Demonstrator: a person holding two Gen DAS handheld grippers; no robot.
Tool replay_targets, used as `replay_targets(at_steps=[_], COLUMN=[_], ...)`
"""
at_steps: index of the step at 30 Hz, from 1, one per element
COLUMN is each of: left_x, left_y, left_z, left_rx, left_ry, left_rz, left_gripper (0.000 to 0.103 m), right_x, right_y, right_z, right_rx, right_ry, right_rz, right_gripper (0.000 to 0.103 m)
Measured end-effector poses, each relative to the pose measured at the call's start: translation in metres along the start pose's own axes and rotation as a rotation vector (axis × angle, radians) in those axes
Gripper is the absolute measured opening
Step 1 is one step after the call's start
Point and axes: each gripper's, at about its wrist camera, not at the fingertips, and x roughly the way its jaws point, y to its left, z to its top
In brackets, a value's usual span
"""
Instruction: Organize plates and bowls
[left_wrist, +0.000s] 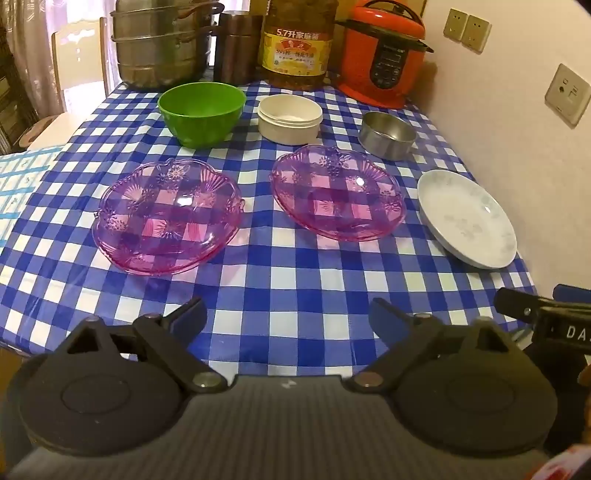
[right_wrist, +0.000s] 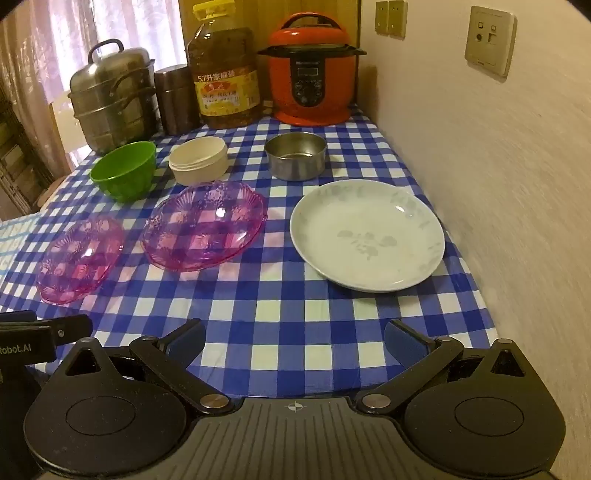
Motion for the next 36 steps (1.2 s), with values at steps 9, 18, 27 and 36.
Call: replay_targets(at_steps=[9,18,27,36], left_x=[0.001,-0.003,-0.004,-0.004], left_y=[0.006,-0.001,0.000,0.000], left_z=[-0.001,0.000,0.001,0.001], left_rx=[-0.032,-0.025,-0.020,-0.019], left_ry=[0.014,0.014,0.018,0.016], left_rz=[-0.002,0.010,-0.003,-0.003], left_gripper=[0.092,0.091,0.091,0.091], right_x=[0.002,0.002,-0.002,-0.002], right_y=[0.001,0.000,-0.002,0.000], right_z=[0.001,0.002,0.003,0.002], right_rx=[-0.010,-0.013,-0.008,-0.010], right_ry=[0.032,0.027,0.024,0.023], right_rz=[0.008,-0.004,-0.001,-0.003], right_gripper=[0.103,0.103,0.103,0.103])
